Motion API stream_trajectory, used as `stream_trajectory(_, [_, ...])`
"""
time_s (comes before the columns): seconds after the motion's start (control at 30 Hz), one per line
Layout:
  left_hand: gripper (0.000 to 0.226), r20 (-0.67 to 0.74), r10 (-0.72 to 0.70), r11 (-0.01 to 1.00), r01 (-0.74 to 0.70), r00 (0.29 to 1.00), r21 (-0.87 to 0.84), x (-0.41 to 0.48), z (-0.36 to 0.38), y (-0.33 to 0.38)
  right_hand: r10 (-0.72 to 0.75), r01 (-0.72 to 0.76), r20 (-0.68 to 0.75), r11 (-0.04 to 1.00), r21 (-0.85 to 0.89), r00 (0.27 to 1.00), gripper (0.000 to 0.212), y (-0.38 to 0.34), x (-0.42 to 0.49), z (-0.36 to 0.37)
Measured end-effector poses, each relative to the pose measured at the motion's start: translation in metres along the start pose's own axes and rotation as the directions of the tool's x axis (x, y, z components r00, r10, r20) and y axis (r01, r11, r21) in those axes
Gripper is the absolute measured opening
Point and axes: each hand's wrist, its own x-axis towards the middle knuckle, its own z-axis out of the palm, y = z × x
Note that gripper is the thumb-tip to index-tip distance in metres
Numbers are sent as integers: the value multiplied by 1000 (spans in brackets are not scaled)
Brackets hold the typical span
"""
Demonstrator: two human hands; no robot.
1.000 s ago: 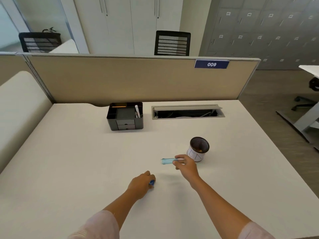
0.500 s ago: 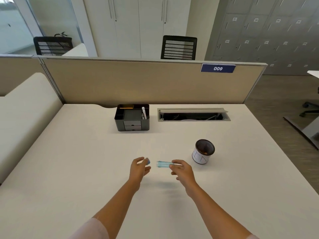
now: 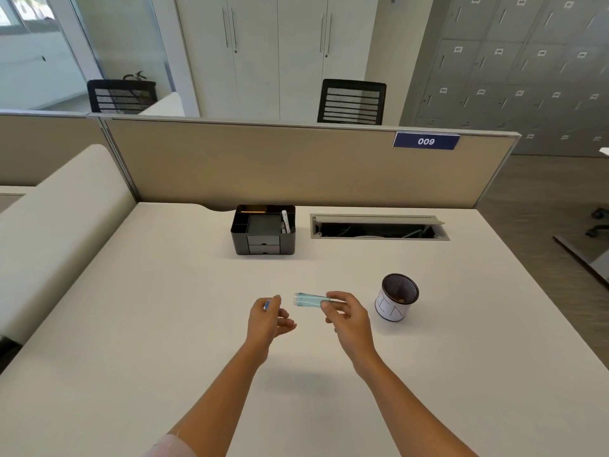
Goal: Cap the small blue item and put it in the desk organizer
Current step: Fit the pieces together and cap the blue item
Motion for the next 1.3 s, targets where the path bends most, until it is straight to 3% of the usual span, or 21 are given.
stream_trajectory(0.2, [17, 85, 227, 927, -242, 970, 288, -6, -10, 10, -128, 127, -2, 991, -50, 992, 13, -12, -6, 4])
stream_trajectory(0.3, [43, 109, 272, 888, -293, 956, 356, -13, -10, 17, -185, 184, -4, 980, -77, 983, 14, -16, -10, 5])
stream_trajectory(0.4, [59, 126, 213, 919, -242, 969, 310, -21, -7, 25, -236, 234, -3, 964, -126, 972, 16, -20, -14, 6])
stream_trajectory(0.6, [62, 154, 188, 937, -224, 970, 267, -30, -1, 32, -359, 351, 9, 905, -241, 933, 19, -29, -23, 12])
stream_trajectory(0.83, [75, 187, 320, 895, -361, 929, 260, -37, 2, 29, -406, 400, 51, 861, -315, 913, 21, -32, -26, 18])
stream_trajectory(0.97, [95, 232, 329, 876, -387, 916, 289, -36, 1, 29, -398, 389, 32, 873, -294, 917, 21, -31, -23, 18])
stream_trajectory(1.1, [59, 258, 334, 856, -407, 906, 319, -35, -1, 35, -372, 358, -15, 903, -240, 928, 22, -31, -18, 14])
stream_trajectory(1.3, [42, 300, 413, 781, -504, 860, 369, -31, -15, 41, -313, 302, -62, 942, -147, 948, 19, -30, -10, 9])
